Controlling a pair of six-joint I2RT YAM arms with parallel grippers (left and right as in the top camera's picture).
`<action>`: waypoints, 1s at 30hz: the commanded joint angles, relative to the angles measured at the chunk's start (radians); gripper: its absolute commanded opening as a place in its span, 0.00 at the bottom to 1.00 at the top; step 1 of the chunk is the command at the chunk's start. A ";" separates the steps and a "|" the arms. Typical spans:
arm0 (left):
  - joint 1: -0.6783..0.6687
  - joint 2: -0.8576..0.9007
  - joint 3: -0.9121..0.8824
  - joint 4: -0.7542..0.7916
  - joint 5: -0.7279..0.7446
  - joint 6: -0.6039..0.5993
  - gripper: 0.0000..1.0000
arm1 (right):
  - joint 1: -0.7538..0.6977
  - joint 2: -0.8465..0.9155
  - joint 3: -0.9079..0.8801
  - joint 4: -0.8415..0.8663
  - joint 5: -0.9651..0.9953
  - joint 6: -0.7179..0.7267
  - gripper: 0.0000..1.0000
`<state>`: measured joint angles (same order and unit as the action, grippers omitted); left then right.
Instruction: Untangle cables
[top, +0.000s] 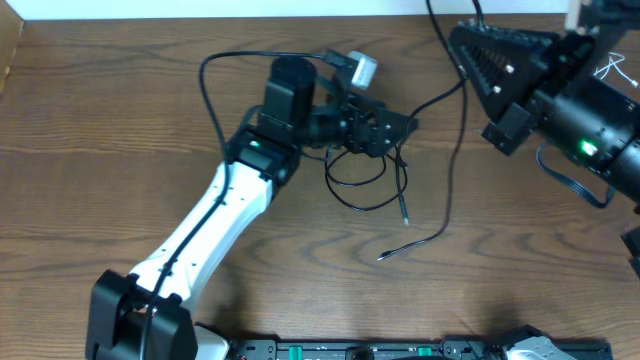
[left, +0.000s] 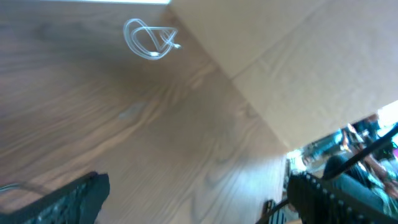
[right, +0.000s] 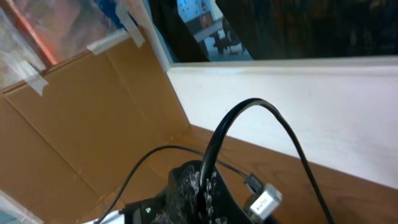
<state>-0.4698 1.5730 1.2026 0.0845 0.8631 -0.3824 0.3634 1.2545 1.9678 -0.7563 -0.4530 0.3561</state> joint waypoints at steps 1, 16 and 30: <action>-0.015 0.032 -0.002 0.102 0.068 -0.069 0.96 | 0.003 -0.005 0.003 0.000 -0.006 0.006 0.01; -0.033 0.222 -0.002 0.586 0.051 -0.435 0.66 | -0.051 -0.005 0.003 -0.057 -0.033 -0.005 0.01; 0.055 0.222 -0.002 0.568 0.143 -0.439 0.07 | -0.267 0.066 -0.001 -0.148 -0.117 -0.054 0.01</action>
<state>-0.4145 1.7977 1.1969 0.6479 0.9688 -0.8135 0.1059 1.2850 1.9671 -0.9009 -0.4870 0.3321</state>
